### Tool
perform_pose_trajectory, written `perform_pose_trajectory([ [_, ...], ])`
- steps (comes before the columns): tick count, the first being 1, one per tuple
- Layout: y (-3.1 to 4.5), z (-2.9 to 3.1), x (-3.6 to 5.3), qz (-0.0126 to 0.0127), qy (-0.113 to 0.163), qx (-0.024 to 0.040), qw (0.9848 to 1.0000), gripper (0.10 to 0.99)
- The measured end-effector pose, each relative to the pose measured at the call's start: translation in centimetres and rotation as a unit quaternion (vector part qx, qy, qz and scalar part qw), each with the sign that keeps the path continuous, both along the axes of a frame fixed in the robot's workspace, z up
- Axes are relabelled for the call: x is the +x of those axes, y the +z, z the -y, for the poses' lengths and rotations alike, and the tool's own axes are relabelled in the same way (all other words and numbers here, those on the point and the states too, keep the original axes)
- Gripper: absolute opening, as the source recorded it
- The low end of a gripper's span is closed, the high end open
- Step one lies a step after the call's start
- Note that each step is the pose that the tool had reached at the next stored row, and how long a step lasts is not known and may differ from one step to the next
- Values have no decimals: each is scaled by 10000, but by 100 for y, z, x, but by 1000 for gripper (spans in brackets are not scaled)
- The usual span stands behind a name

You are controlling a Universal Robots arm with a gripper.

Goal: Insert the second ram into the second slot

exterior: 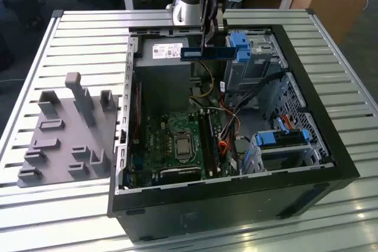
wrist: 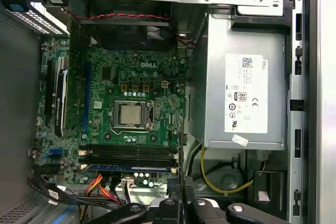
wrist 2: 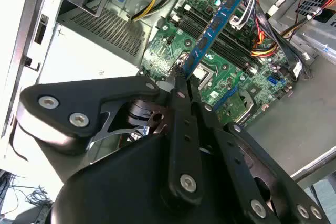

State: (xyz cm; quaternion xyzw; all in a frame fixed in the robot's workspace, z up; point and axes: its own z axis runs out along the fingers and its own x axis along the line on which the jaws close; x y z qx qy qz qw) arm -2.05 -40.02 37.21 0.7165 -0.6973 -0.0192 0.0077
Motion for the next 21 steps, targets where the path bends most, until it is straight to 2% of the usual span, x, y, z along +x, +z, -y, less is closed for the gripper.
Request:
perform_pose_trajectory([
  [6,0,1,0,0,0,0,10000,137],
  [21,0,68,0,0,0,0,10000,137],
])
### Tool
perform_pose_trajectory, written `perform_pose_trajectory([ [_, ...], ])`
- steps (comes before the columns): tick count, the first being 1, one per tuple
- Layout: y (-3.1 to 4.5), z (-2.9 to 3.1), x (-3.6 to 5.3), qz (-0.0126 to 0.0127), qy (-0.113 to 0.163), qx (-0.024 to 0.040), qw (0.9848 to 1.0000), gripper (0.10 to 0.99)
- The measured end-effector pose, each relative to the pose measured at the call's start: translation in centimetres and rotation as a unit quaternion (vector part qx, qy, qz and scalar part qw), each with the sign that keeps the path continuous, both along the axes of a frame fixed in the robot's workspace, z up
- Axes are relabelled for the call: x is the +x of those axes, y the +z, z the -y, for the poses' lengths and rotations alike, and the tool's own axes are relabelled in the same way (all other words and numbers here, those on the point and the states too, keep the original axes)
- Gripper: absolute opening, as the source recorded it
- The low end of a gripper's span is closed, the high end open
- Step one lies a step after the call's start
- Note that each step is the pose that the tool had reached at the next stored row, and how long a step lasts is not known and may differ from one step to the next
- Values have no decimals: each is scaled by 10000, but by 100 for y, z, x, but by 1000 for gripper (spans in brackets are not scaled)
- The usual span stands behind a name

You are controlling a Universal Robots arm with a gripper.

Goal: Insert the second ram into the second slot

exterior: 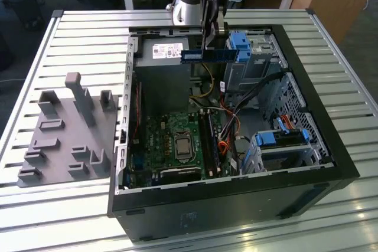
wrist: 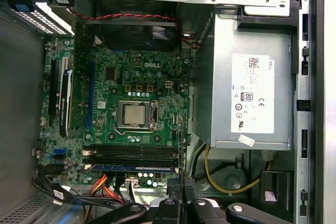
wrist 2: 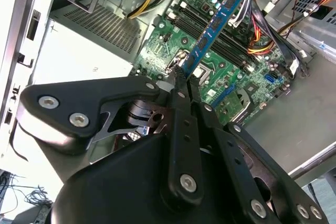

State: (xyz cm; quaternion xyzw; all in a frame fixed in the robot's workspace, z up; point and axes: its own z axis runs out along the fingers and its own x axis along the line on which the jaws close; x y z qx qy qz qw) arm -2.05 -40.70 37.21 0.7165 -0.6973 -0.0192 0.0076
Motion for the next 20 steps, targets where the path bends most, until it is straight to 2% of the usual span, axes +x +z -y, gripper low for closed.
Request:
perform_pose_trajectory([
  [20,0,48,0,0,0,0,10000,137],
])
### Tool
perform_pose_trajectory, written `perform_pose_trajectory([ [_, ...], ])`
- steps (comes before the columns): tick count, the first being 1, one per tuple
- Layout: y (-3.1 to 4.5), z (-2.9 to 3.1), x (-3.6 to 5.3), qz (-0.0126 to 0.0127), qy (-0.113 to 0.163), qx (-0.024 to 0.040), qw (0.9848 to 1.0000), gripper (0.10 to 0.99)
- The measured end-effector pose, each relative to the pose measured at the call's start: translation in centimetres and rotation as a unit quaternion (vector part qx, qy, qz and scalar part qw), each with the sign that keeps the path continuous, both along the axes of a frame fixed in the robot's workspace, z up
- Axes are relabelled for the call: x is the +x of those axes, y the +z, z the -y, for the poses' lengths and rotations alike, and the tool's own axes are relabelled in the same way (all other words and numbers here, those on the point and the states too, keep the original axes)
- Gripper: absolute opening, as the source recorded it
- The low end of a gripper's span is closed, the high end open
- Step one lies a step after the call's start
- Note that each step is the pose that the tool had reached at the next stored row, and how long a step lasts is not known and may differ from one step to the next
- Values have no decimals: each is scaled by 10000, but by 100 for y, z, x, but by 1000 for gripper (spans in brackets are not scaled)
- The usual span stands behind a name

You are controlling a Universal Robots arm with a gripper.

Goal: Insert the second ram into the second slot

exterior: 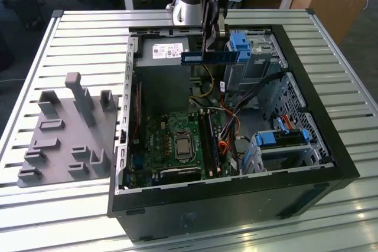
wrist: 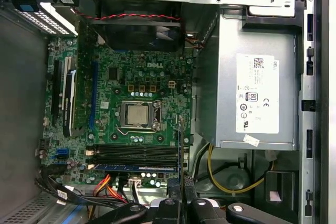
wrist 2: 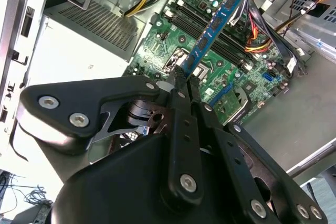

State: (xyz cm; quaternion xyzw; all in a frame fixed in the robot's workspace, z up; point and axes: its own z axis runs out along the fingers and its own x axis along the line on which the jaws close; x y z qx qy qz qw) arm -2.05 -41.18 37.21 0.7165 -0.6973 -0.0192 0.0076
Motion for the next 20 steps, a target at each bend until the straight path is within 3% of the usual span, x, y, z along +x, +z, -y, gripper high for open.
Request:
perform_pose_trajectory([
  [20,0,103,0,0,0,0,10000,137],
])
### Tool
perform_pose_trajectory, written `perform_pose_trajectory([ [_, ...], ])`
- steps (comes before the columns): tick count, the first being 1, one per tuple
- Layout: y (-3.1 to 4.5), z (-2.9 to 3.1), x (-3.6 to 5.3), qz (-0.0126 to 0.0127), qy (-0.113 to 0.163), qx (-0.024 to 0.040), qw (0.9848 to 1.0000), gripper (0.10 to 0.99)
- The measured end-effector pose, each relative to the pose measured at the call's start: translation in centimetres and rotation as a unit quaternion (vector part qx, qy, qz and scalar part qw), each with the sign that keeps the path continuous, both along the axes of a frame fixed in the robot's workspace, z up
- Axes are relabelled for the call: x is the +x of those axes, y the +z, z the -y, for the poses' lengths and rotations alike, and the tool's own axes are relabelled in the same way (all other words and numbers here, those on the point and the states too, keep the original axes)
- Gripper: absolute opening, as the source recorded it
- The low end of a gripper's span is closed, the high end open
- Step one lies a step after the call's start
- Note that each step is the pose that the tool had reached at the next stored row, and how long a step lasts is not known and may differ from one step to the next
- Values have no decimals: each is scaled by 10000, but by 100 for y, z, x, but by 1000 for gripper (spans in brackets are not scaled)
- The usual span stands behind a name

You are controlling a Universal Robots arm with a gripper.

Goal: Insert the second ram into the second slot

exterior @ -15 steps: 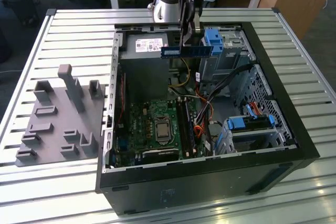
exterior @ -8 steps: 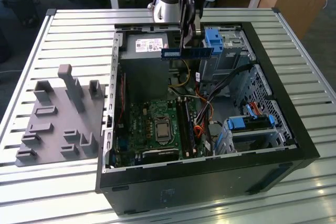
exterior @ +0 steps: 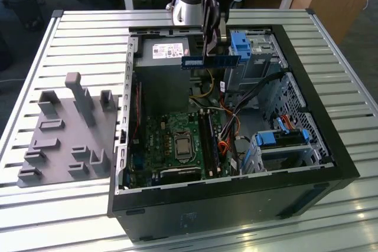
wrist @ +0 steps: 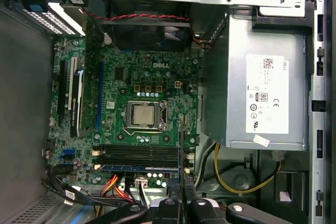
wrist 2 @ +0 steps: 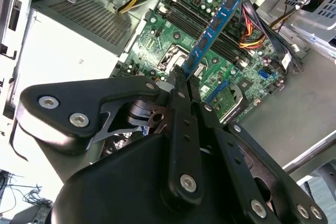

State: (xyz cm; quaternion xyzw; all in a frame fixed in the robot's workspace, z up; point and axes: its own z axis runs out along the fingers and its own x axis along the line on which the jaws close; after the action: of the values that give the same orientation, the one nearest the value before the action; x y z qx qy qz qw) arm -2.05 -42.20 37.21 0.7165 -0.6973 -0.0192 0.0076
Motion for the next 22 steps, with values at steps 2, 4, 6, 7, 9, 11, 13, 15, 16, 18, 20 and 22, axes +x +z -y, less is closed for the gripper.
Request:
perform_pose_trajectory([
  [2,0,10,0,0,0,0,10000,137],
  [4,0,20,0,0,0,0,10000,137],
  [6,0,31,0,0,0,0,10000,137],
  [7,0,37,0,0,0,0,10000,137],
  [9,0,47,0,0,0,1,10000,137],
  [11,0,57,0,0,0,0,10000,137],
  [13,0,66,0,0,0,0,10000,137],
  [15,0,75,0,0,0,0,10000,137],
  [16,0,80,0,0,0,0,10000,137],
  [18,0,89,0,0,0,0,10000,137],
  [20,0,98,0,0,0,0,10000,137],
  [22,0,108,0,0,0,0,10000,137],
])
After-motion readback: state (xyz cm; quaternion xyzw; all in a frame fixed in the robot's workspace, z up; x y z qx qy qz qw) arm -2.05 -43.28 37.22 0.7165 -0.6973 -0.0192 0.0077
